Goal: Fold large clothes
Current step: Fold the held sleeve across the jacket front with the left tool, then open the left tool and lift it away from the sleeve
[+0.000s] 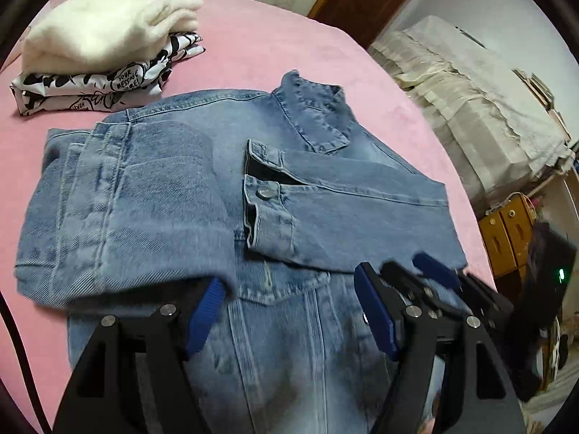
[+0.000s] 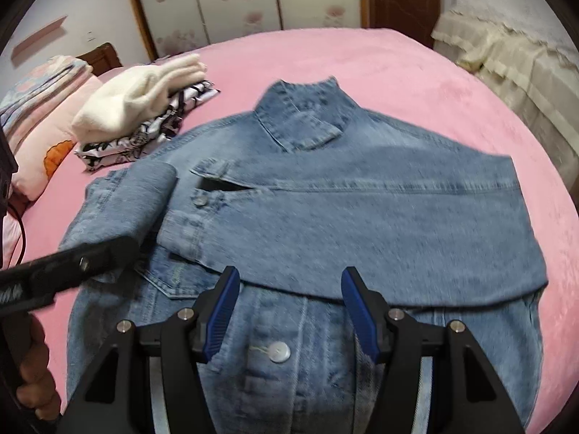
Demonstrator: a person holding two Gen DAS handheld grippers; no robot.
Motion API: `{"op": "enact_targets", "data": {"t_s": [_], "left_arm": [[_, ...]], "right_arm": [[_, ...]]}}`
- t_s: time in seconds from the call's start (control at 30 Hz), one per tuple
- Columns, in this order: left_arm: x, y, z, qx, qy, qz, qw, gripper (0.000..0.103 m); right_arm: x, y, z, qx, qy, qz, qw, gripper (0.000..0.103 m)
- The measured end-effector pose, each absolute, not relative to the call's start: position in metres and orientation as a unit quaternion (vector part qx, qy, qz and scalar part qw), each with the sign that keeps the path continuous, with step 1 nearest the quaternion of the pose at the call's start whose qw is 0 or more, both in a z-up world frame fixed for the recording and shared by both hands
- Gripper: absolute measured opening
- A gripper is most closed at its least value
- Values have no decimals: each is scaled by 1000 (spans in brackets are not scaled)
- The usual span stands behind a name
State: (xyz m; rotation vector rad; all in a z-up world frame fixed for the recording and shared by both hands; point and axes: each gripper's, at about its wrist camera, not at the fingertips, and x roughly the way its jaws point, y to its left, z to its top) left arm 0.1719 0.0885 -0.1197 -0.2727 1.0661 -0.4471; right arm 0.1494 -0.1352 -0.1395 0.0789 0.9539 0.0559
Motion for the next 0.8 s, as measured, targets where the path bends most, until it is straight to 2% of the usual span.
{"op": "enact_targets", "data": {"t_s": [0.4, 0.8], "left_arm": [[121, 183, -90, -134, 461, -106, 871, 71], [111, 261, -133, -186, 482, -8, 856, 71]], "right_arm": [[146, -50, -105, -55, 401, 138, 904, 59], [127, 65, -136, -213, 367, 245, 871, 59]]}}
